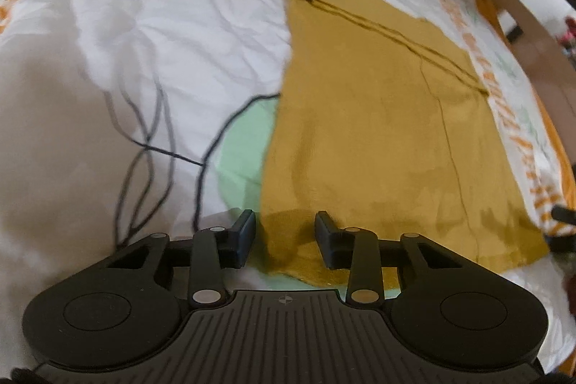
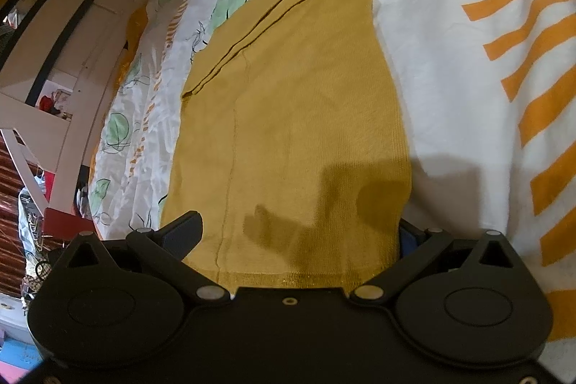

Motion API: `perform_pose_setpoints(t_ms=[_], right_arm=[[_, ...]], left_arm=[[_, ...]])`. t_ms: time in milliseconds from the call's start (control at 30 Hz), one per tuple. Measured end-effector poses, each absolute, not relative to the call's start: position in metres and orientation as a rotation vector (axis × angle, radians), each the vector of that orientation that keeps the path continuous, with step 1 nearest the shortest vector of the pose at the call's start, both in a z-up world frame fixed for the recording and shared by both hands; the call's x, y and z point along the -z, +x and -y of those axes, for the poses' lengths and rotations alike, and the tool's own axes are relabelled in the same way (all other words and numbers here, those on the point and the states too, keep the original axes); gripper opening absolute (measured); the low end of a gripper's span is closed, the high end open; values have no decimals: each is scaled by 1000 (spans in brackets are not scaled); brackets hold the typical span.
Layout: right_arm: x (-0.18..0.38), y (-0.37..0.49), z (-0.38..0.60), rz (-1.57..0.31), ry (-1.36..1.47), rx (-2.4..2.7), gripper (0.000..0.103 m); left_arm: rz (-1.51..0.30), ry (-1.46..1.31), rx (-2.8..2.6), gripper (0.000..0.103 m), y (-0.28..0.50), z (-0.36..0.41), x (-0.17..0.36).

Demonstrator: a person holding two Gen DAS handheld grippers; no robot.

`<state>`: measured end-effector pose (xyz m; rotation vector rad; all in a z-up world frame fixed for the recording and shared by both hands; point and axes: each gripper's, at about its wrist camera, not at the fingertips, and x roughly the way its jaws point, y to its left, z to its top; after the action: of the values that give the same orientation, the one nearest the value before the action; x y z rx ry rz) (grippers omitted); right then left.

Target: Fold small clothes

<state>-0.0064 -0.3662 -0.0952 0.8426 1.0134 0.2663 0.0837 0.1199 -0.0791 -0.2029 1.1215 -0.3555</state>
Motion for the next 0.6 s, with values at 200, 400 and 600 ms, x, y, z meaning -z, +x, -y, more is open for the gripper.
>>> perform_pose_setpoints(t_ms=[200,400,600], right_arm=[[95,-5,365,-1019,839,-259,102],[95,-5,364,-1013,843,-256,102],[94,-10,368,-995,840,-203,63]], left_arm=[[-1173,-254,394,36,97,-118,89],[-1149,-311,370,6,94,-126,89],[-1030,-380,368,5,82,-137,72]])
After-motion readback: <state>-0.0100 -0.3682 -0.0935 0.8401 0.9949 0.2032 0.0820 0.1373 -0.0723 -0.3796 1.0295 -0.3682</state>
